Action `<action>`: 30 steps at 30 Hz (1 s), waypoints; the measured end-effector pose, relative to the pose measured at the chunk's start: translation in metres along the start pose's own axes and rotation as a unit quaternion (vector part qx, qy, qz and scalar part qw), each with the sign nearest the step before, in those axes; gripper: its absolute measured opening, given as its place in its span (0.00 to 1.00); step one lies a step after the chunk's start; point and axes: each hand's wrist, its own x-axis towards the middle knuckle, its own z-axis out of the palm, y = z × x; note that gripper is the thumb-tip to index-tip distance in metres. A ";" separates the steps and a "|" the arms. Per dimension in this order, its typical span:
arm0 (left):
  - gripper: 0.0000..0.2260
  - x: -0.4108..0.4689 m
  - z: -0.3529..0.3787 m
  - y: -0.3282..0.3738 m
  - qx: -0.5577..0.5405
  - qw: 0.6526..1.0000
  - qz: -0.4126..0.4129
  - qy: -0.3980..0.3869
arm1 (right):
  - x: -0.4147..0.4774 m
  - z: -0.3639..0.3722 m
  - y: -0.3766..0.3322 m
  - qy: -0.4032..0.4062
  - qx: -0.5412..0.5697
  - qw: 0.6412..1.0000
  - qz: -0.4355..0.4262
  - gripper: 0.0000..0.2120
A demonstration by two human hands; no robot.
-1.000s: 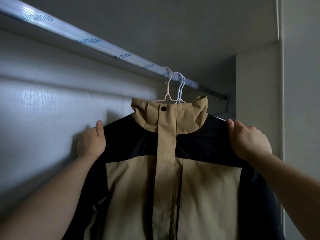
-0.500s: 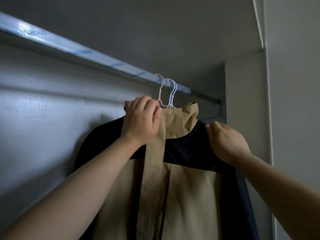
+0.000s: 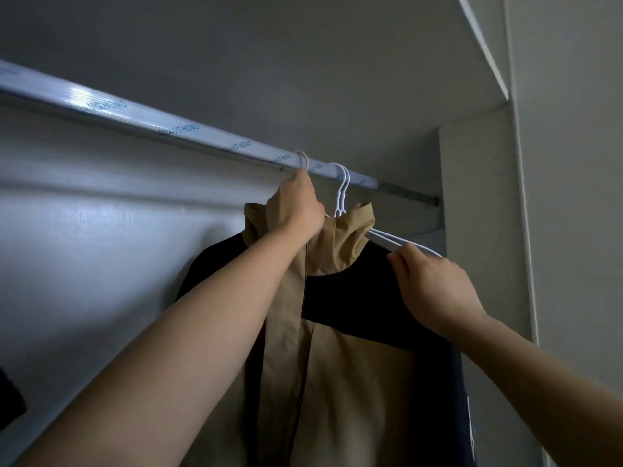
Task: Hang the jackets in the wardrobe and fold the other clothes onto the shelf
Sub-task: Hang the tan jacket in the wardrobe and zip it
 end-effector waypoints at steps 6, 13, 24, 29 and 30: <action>0.09 -0.017 -0.073 -0.032 0.052 0.996 -0.006 0.074 | -0.014 -0.024 -0.072 0.040 0.147 0.986 -0.064 0.17; 0.10 -0.036 -0.142 -0.061 0.091 0.987 -0.008 0.134 | -0.032 -0.033 -0.130 0.045 0.283 0.954 -0.087 0.20; 0.15 -0.063 -0.175 -0.059 0.196 0.952 -0.009 0.235 | -0.036 -0.015 -0.169 0.012 0.383 0.919 -0.096 0.19; 0.15 -0.097 -0.108 -0.005 0.033 0.955 0.199 0.218 | -0.029 0.002 -0.148 0.006 0.448 0.894 0.021 0.22; 0.15 -0.100 -0.089 0.005 -0.037 0.964 0.198 0.172 | -0.026 0.007 -0.135 0.038 0.445 0.893 0.065 0.20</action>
